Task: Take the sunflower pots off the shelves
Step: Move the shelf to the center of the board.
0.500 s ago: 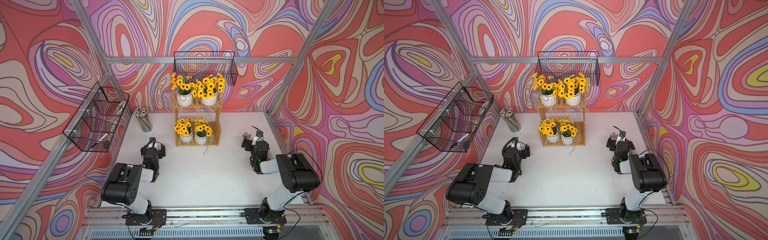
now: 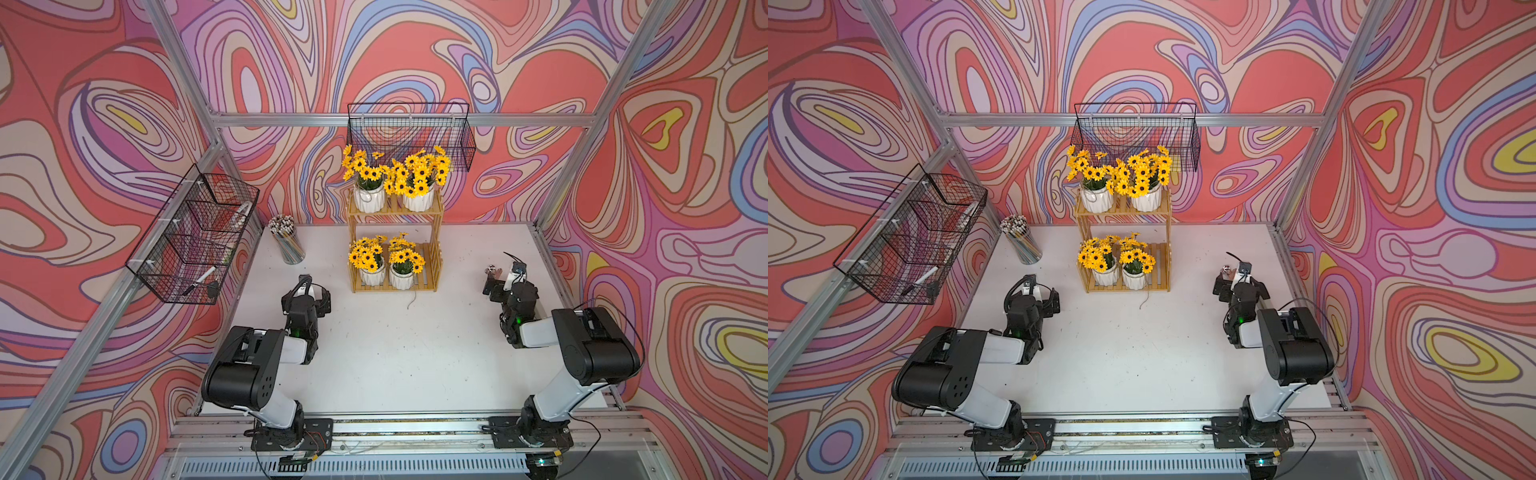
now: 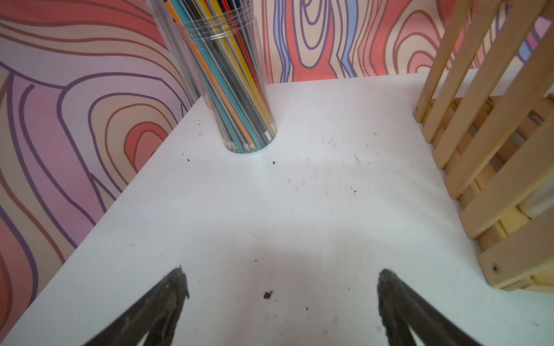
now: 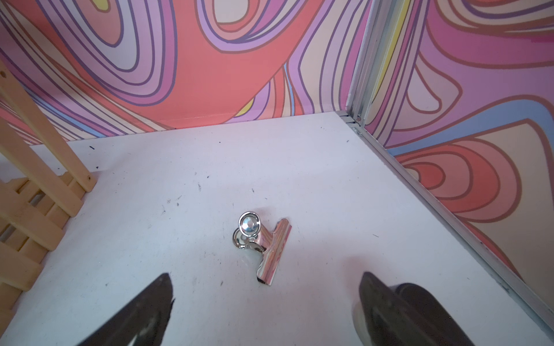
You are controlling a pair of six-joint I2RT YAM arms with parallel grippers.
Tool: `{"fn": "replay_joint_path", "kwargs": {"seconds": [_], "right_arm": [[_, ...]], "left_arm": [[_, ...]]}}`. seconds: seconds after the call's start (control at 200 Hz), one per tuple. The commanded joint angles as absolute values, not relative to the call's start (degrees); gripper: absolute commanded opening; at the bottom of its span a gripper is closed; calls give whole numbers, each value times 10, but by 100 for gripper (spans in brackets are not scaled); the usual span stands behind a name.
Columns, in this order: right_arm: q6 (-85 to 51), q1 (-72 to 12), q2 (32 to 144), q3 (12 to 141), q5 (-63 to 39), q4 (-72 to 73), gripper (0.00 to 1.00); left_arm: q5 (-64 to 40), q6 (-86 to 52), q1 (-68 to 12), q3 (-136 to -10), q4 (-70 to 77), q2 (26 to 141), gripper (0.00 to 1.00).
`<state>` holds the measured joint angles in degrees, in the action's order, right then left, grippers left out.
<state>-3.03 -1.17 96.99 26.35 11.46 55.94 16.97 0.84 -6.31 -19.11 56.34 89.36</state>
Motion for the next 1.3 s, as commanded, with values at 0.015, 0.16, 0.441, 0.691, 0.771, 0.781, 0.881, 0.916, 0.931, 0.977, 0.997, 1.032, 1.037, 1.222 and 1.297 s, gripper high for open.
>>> {"fn": "replay_joint_path", "kwargs": {"seconds": [0.015,0.16,0.441,0.691,0.771,0.781,0.881,0.916,0.931,0.977,0.997,1.032,1.037,1.222,1.297], "right_arm": [[-29,-11,979,262,108,561,98],[-29,-11,979,263,109,560,98],[-28,-11,978,261,109,562,98],[-22,-52,883,343,238,354,98],[-63,-70,823,401,290,248,98],[-73,-70,817,406,285,237,98],[-219,-69,779,431,283,180,98],[-220,-64,779,446,245,154,98],[-207,-63,780,454,220,144,98],[-170,-62,785,478,151,108,98],[-164,-63,787,489,124,88,98],[-164,-66,792,504,95,65,98],[-165,-67,791,506,92,62,98],[-126,-148,750,511,132,17,97],[-126,-173,753,533,128,-32,96]], "left_arm": [[175,4,-59,-196,566,892,100],[176,4,-59,-196,565,893,100],[175,3,-59,-197,562,891,100],[182,6,-61,-178,571,855,100],[212,13,-73,-194,513,811,100],[213,14,-74,-197,500,804,100],[229,-9,-77,-243,375,719,100],[232,-24,-77,-254,353,689,100],[231,-29,-77,-259,341,676,100],[224,-43,-76,-278,303,637,100],[223,-49,-76,-288,280,621,100],[216,-56,-76,-320,237,596,100],[215,-57,-76,-324,231,592,100],[204,-99,-76,-423,21,517,100],[187,-112,-76,-440,-17,506,100]]}}
